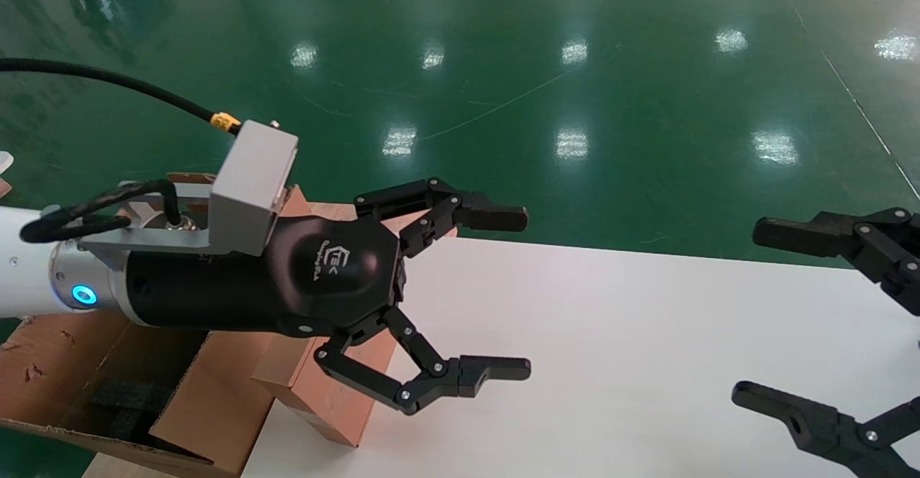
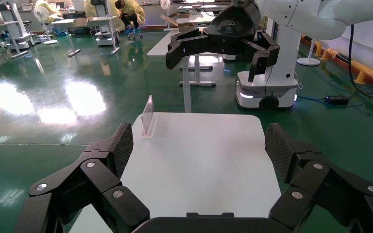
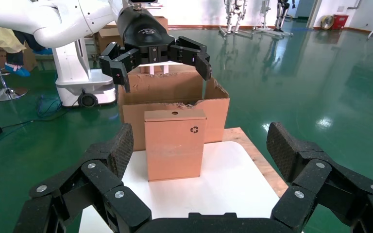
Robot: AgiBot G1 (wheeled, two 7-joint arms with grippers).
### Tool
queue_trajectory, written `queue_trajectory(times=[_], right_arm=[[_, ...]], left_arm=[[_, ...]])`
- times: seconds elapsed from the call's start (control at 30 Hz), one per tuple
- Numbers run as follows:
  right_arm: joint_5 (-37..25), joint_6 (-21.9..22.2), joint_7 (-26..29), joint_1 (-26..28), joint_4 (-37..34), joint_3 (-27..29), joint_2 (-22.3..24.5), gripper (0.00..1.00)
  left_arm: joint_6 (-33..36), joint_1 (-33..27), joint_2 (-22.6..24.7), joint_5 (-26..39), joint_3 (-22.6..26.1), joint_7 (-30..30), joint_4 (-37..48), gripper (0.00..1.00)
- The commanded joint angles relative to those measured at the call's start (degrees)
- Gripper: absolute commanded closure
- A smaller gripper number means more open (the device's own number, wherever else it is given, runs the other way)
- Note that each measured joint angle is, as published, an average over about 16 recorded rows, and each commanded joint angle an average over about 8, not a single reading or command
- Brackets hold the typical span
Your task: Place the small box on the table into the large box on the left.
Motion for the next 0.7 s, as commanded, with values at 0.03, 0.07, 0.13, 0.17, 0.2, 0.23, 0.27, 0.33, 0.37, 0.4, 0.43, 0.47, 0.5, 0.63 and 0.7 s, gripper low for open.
queue_trajectory(times=[0.03,0.07,0.13,0.17,0.2,0.23,0.27,0.33,0.37,0.4,0.43,0.47,0.5,0.63,0.7], right_arm=[[0.0,0.0,0.0,0.0,0.0,0.0,0.0,0.00],[0.0,0.0,0.0,0.0,0.0,0.0,0.0,0.00],[0.0,0.0,0.0,0.0,0.0,0.0,0.0,0.00],[0.0,0.0,0.0,0.0,0.0,0.0,0.0,0.00],[0.0,0.0,0.0,0.0,0.0,0.0,0.0,0.00],[0.0,0.0,0.0,0.0,0.0,0.0,0.0,0.00],[0.0,0.0,0.0,0.0,0.0,0.0,0.0,0.00],[0.0,0.0,0.0,0.0,0.0,0.0,0.0,0.00],[0.0,0.0,0.0,0.0,0.0,0.0,0.0,0.00],[0.0,0.0,0.0,0.0,0.0,0.0,0.0,0.00],[0.0,0.0,0.0,0.0,0.0,0.0,0.0,0.07],[0.0,0.0,0.0,0.0,0.0,0.0,0.0,0.19],[0.0,0.0,0.0,0.0,0.0,0.0,0.0,0.32],[0.0,0.0,0.0,0.0,0.0,0.0,0.0,0.82],[0.0,0.0,0.0,0.0,0.0,0.0,0.0,1.00]], left_arm=[[0.0,0.0,0.0,0.0,0.0,0.0,0.0,0.00],[0.0,0.0,0.0,0.0,0.0,0.0,0.0,0.00],[0.0,0.0,0.0,0.0,0.0,0.0,0.0,0.00],[0.0,0.0,0.0,0.0,0.0,0.0,0.0,0.00],[0.0,0.0,0.0,0.0,0.0,0.0,0.0,0.00],[0.0,0.0,0.0,0.0,0.0,0.0,0.0,0.00],[0.0,0.0,0.0,0.0,0.0,0.0,0.0,0.00],[0.0,0.0,0.0,0.0,0.0,0.0,0.0,0.00],[0.0,0.0,0.0,0.0,0.0,0.0,0.0,0.00],[0.0,0.0,0.0,0.0,0.0,0.0,0.0,0.00],[0.0,0.0,0.0,0.0,0.0,0.0,0.0,0.00],[0.0,0.0,0.0,0.0,0.0,0.0,0.0,0.00],[0.0,0.0,0.0,0.0,0.0,0.0,0.0,0.00],[0.0,0.0,0.0,0.0,0.0,0.0,0.0,0.00],[0.0,0.0,0.0,0.0,0.0,0.0,0.0,0.00]])
